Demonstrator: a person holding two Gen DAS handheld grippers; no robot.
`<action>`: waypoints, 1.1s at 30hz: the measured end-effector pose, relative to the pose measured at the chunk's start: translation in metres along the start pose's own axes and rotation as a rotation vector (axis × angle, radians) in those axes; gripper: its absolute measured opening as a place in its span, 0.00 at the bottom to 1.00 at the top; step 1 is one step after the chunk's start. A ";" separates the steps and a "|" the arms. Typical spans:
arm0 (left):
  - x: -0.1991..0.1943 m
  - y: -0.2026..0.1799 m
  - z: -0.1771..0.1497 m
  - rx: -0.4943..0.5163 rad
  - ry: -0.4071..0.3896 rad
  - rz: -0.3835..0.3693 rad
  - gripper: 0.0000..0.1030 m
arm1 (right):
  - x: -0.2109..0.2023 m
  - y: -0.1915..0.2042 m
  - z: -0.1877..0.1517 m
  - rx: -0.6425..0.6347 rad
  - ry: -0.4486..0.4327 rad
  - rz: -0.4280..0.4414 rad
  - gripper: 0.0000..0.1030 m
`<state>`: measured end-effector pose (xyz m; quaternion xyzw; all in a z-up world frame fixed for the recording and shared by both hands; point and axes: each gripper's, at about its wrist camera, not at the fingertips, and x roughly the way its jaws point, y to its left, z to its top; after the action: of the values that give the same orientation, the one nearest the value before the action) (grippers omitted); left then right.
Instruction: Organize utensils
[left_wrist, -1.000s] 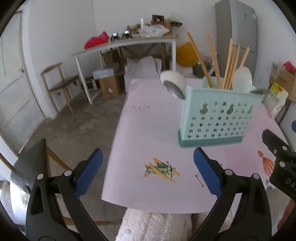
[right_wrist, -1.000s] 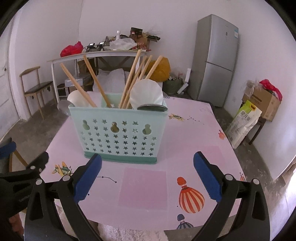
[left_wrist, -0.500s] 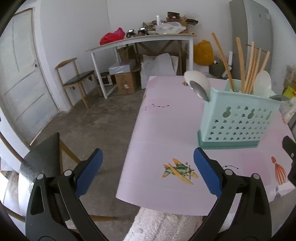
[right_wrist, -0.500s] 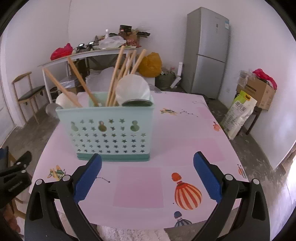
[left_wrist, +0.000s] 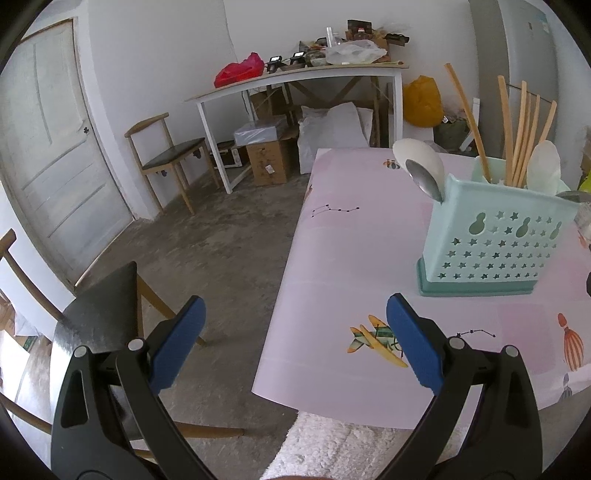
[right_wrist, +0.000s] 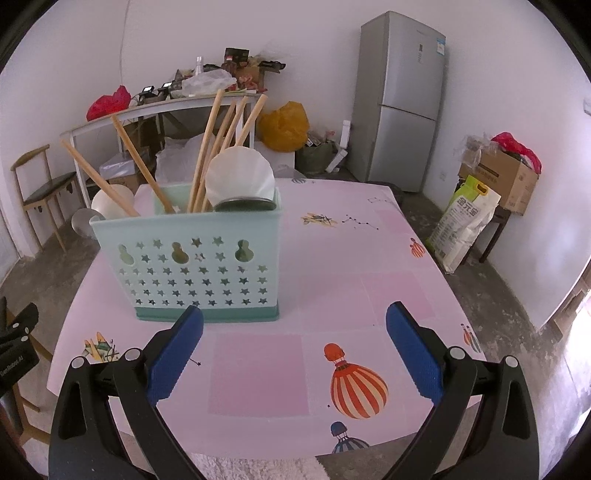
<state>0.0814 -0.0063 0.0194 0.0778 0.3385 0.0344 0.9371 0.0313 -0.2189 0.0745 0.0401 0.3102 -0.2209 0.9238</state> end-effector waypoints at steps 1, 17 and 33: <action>0.000 0.001 0.000 -0.004 0.002 0.001 0.92 | 0.000 0.000 0.000 -0.001 0.000 0.000 0.94; 0.003 0.002 -0.001 -0.009 0.038 -0.009 0.92 | 0.000 0.005 -0.001 -0.023 0.013 0.007 0.94; 0.006 0.002 -0.002 -0.014 0.050 -0.010 0.92 | 0.000 0.005 -0.002 -0.024 0.014 0.007 0.94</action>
<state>0.0846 -0.0031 0.0145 0.0685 0.3621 0.0340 0.9290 0.0326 -0.2138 0.0728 0.0317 0.3192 -0.2135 0.9228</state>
